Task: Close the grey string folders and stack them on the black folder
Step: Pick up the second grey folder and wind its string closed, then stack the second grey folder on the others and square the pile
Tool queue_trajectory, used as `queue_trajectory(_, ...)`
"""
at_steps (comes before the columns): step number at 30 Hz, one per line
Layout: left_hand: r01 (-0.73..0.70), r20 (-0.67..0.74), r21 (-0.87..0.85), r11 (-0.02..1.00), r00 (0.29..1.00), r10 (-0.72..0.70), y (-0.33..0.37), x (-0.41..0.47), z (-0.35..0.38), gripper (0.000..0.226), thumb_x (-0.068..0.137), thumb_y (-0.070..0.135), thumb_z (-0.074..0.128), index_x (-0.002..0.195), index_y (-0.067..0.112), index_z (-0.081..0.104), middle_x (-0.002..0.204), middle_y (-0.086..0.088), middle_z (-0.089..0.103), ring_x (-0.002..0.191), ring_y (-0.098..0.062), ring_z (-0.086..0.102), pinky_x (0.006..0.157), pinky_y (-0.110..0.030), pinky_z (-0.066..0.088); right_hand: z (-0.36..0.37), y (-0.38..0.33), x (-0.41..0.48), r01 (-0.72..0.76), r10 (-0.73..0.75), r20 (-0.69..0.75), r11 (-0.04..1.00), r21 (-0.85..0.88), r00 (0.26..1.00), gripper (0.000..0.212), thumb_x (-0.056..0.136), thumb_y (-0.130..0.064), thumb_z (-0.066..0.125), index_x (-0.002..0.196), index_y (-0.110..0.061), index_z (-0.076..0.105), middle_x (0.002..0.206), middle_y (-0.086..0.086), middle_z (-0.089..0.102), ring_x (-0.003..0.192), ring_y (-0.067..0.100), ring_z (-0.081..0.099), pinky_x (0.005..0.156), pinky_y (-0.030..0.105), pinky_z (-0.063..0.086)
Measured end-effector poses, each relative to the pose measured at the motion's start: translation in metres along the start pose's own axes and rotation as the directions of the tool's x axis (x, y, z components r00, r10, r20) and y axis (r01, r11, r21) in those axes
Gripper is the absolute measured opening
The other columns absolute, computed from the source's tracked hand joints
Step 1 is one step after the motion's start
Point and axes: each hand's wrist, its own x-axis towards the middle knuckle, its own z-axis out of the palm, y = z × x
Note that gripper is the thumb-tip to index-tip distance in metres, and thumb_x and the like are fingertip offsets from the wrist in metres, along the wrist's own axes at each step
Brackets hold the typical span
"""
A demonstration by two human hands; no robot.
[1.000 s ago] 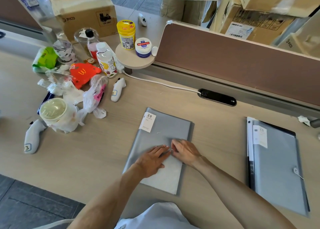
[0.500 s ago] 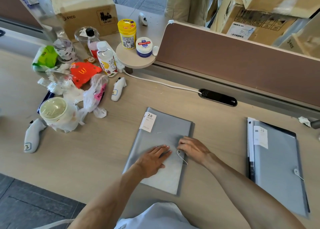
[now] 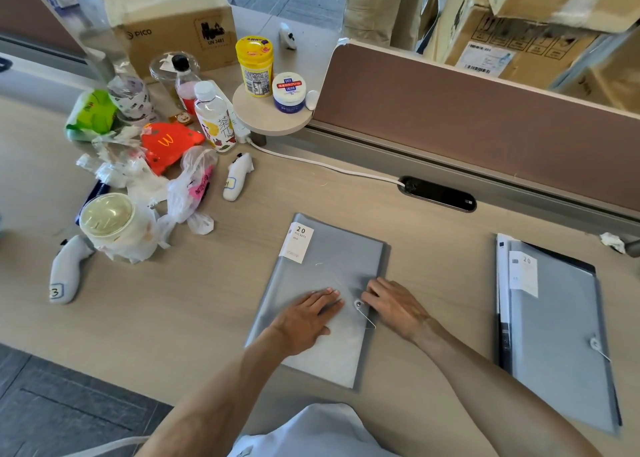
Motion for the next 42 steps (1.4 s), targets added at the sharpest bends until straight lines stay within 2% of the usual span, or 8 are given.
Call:
queue_trajectory(6, -0.009, 0.003, -0.014, 1.0, 1.0, 0.009, 0.0, 0.0, 0.002, 0.064, 0.077, 0.042, 0.067, 0.134, 0.014, 0.054, 0.137, -0.007, 0.056, 0.127, -0.021, 0.053, 0.105, -0.034, 0.041, 0.008, -0.012, -0.011, -0.069, 0.089, -0.15, 0.989, 0.134, 0.985, 0.014, 0.092, -0.027, 0.055, 0.081, -0.02, 0.061, 0.082, -0.002, 0.054, 0.077, 0.017, 0.05, 0.064, 0.028, 0.041)
queue_trajectory(12, 0.008, 0.047, -0.014, 1.0, 0.999, -0.007, 0.001, 0.001, 0.001, 0.058, 0.086, 0.04, 0.038, 0.135, 0.013, 0.053, 0.137, -0.008, 0.055, 0.127, -0.023, 0.053, 0.106, -0.036, 0.04, 0.011, -0.018, -0.019, -0.153, 0.192, -0.142, 0.956, 0.252, 0.971, 0.018, 0.085, -0.02, 0.045, 0.081, -0.019, 0.062, 0.083, -0.002, 0.058, 0.079, 0.019, 0.051, 0.067, 0.026, 0.041)
queue_trajectory(19, -0.014, 0.018, -0.085, 0.996, 1.0, 0.015, -0.002, 0.003, -0.006, 0.072, 0.069, 0.042, 0.078, 0.131, 0.014, 0.056, 0.134, -0.006, 0.058, 0.123, -0.021, 0.057, 0.1, -0.033, 0.048, 0.011, -0.013, -0.011, -0.26, 0.275, -0.003, 0.915, 0.309, 0.961, 0.014, 0.089, -0.026, 0.043, 0.083, -0.021, 0.055, 0.09, -0.003, 0.056, 0.089, 0.02, 0.05, 0.078, 0.036, 0.047)
queue_trajectory(24, 0.201, -0.009, -0.254, 0.946, 0.978, -0.21, -0.009, 0.002, -0.017, 0.055, 0.085, 0.033, 0.046, 0.137, 0.019, 0.036, 0.139, -0.007, 0.051, 0.129, -0.027, 0.05, 0.096, -0.042, 0.05, 0.005, -0.009, -0.008, -0.247, 0.245, 0.047, 0.921, 0.302, 0.968, 0.014, 0.089, -0.024, 0.047, 0.091, -0.019, 0.061, 0.096, -0.001, 0.057, 0.096, 0.022, 0.053, 0.084, 0.035, 0.047)
queue_trajectory(32, 0.767, 0.193, -0.464, 0.444, 0.576, -0.794, -0.018, -0.002, -0.045, 0.075, 0.085, 0.023, 0.061, 0.147, 0.008, 0.021, 0.148, -0.015, 0.026, 0.136, -0.033, 0.027, 0.105, -0.042, 0.035, 0.0, -0.017, -0.01, -0.447, 0.519, 0.031, 0.702, 0.555, 0.854, 0.035, 0.085, 0.001, 0.045, 0.113, -0.011, 0.063, 0.113, 0.005, 0.059, 0.109, 0.019, 0.053, 0.093, 0.023, 0.039)
queue_trajectory(37, 0.677, 0.348, -0.734, 0.056, 0.446, -0.825, -0.029, 0.01, -0.058, 0.049, 0.068, 0.017, 0.072, 0.112, 0.02, 0.049, 0.112, -0.012, 0.058, 0.111, -0.037, 0.055, 0.092, -0.048, 0.047, -0.003, -0.021, -0.008, -0.592, 0.671, 0.207, 0.415, 0.69, 0.712, 0.05, 0.077, 0.006, 0.047, 0.122, -0.012, 0.059, 0.118, 0.008, 0.055, 0.086, 0.016, 0.06, 0.085, 0.025, 0.049)
queue_trajectory(40, 0.523, 0.477, -0.827, -0.208, 0.456, -0.752, -0.021, 0.022, -0.065, 0.032, 0.073, 0.007, 0.072, 0.1, 0.019, 0.061, 0.102, -0.011, 0.067, 0.096, -0.03, 0.065, 0.09, -0.049, 0.052, -0.002, -0.02, -0.018, -0.611, 0.706, 0.25, 0.317, 0.725, 0.663, 0.05, 0.08, 0.006, 0.058, 0.126, -0.01, 0.056, 0.122, 0.007, 0.051, 0.084, 0.014, 0.058, 0.086, 0.028, 0.052)
queue_trajectory(42, 0.503, 0.506, -0.829, -0.243, 0.493, -0.708, -0.007, 0.029, -0.071, 0.022, 0.083, 0.005, 0.067, 0.105, 0.007, 0.067, 0.099, -0.014, 0.07, 0.087, -0.026, 0.065, 0.085, -0.043, 0.056, 0.0, -0.015, -0.026, -0.61, 0.725, 0.274, 0.249, 0.752, 0.633, 0.05, 0.079, 0.008, 0.059, 0.126, -0.01, 0.057, 0.124, 0.009, 0.052, 0.089, 0.018, 0.059, 0.088, 0.031, 0.053)
